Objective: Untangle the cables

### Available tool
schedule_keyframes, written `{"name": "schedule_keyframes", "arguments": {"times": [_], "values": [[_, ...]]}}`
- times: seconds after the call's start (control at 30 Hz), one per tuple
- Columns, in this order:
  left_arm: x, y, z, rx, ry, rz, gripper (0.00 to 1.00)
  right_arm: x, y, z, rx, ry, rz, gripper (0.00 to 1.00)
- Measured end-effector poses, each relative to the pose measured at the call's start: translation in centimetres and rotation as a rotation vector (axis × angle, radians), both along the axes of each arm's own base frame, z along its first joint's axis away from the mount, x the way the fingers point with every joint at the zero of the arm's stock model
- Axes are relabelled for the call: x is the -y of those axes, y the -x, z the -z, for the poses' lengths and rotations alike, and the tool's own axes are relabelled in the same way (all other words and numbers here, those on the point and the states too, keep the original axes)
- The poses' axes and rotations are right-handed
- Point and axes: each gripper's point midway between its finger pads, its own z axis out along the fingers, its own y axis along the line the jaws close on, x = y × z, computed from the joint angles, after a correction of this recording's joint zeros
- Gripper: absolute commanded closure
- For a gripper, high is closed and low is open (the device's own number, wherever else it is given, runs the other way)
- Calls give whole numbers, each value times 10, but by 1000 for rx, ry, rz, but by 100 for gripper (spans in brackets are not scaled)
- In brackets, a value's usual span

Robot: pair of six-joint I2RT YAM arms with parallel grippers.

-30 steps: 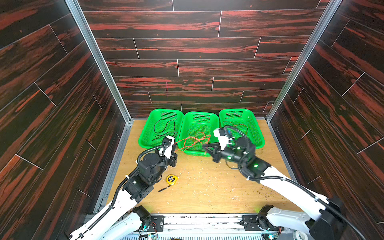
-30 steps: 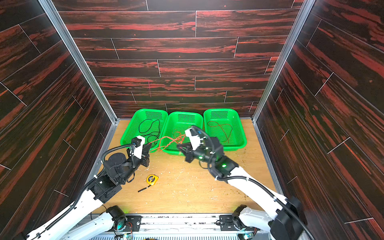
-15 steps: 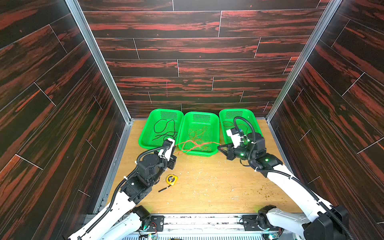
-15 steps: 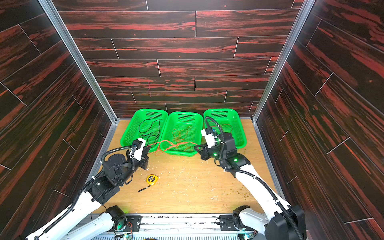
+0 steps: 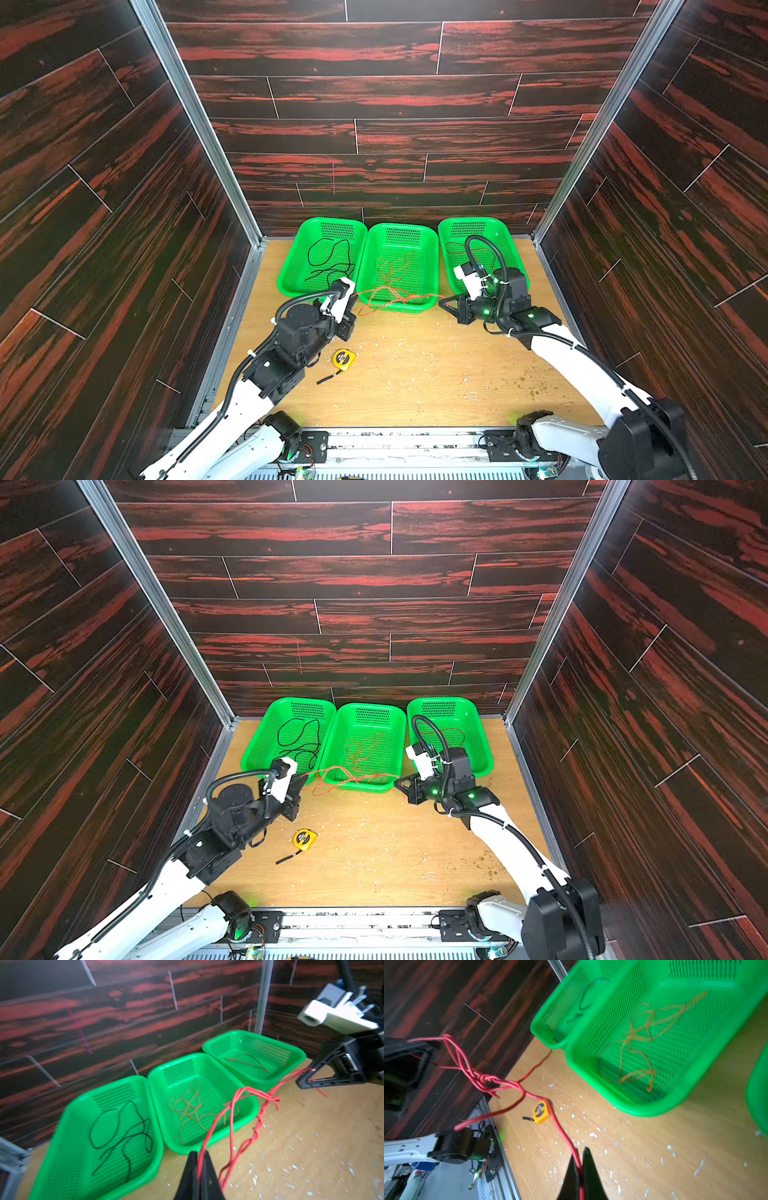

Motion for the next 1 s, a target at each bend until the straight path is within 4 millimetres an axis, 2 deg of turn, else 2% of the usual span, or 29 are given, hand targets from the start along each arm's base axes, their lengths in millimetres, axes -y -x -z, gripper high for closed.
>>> {"name": "schedule_keyframes", "arguments": {"times": [0.07, 0.13, 0.33, 0.43, 0.5, 0.6, 0.73, 0.83, 0.93, 1.0], "values": [[5, -2, 6, -31, -11, 27, 100, 3, 2, 2, 23, 14, 4, 65], [11, -3, 9, -56, -23, 54, 100, 7, 6, -6, 73, 14, 12, 60], [20, -2, 15, -87, -53, 107, 100, 17, 28, -83, 364, -60, 26, 53], [23, -1, 15, -92, -69, 128, 100, 11, 34, -109, 437, -71, 1, 52], [25, -2, 14, -94, -79, 141, 100, -4, 36, -117, 460, -56, -41, 51], [29, -2, 14, -90, -90, 162, 100, -39, 37, -111, 451, 2, -134, 51], [34, -1, 15, -85, -105, 187, 100, -81, 34, -77, 387, 94, -243, 50], [36, 1, 16, -84, -118, 202, 100, -93, 29, -52, 341, 141, -268, 51], [37, 3, 17, -86, -129, 212, 100, -96, 23, -36, 310, 167, -269, 54], [38, 4, 16, -83, -134, 218, 100, -98, 20, -30, 296, 174, -270, 64]]}}
